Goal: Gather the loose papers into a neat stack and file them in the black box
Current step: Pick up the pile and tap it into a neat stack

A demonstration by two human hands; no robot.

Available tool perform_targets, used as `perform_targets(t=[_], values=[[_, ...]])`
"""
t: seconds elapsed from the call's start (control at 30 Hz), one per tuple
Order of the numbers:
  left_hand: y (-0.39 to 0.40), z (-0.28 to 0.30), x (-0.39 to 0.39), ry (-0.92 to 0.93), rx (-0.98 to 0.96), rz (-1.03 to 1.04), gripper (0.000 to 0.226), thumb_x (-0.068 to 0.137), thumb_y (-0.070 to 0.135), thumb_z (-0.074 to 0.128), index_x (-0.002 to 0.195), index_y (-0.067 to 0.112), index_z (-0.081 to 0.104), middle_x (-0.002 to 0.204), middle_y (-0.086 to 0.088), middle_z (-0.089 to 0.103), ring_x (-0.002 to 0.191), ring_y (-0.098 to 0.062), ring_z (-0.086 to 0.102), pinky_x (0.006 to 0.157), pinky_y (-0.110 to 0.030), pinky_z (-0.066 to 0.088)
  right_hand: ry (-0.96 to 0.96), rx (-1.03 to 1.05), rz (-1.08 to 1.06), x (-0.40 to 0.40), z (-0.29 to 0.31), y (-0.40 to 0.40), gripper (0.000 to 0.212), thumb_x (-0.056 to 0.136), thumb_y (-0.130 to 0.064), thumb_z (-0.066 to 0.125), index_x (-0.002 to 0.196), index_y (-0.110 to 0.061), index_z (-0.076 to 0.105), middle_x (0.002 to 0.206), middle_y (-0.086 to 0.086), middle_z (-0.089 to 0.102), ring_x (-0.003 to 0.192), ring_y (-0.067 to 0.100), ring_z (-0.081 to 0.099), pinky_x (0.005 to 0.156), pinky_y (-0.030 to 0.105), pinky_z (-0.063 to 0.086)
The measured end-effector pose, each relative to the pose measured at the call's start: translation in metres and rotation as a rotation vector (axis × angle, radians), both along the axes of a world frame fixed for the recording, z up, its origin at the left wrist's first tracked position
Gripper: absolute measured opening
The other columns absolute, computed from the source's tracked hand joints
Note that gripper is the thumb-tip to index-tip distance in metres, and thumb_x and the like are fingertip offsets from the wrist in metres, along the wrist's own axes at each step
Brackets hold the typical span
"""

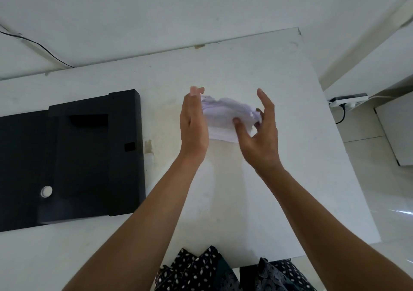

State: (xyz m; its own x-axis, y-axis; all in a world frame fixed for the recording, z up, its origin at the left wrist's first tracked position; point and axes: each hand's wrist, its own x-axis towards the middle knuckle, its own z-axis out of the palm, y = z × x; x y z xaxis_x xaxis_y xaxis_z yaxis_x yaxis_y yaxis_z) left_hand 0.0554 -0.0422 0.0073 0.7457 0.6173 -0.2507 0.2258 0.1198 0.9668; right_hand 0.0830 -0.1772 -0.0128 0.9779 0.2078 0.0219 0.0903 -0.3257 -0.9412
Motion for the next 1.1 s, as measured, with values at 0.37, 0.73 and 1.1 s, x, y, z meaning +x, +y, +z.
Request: perform_targets(t=[0.37,0.73,1.1], values=[[0.011,-0.012,-0.021,-0.022,0.419,-0.122,0.034,0.102,0.036,0.057,0.132,0.02,0.057,0.125,0.007,0.067,0.114,-0.01,0.063,0.095,-0.033,0.055,0.032,0.164,-0.066,0.004,0.016,0.01,0.034,0.096,-0.013,0.067,0.126,-0.013,0.053,0.121,-0.003,0.066,0.111,0.009,0.064,0.092,0.025,0.053],[0.004,-0.02,-0.032,0.007,0.474,-0.122,0.04,0.109,0.023,0.042,0.147,0.013,0.051,0.142,-0.005,0.062,0.124,-0.006,0.06,0.101,-0.01,0.046,0.096,0.231,-0.12,-0.003,0.016,0.012,0.021,0.093,-0.009,0.063,0.112,-0.009,0.055,0.103,-0.002,0.066,0.092,0.01,0.065,0.077,0.022,0.052],[0.021,-0.051,-0.041,0.221,0.397,-0.171,0.041,0.108,0.015,0.04,0.145,0.022,0.056,0.101,0.016,0.068,0.08,0.006,0.061,0.073,-0.007,0.048,0.179,0.205,-0.155,0.003,0.005,0.013,0.012,0.094,-0.017,0.064,0.096,-0.008,0.056,0.09,0.005,0.063,0.082,0.015,0.058,0.074,0.035,0.05]])
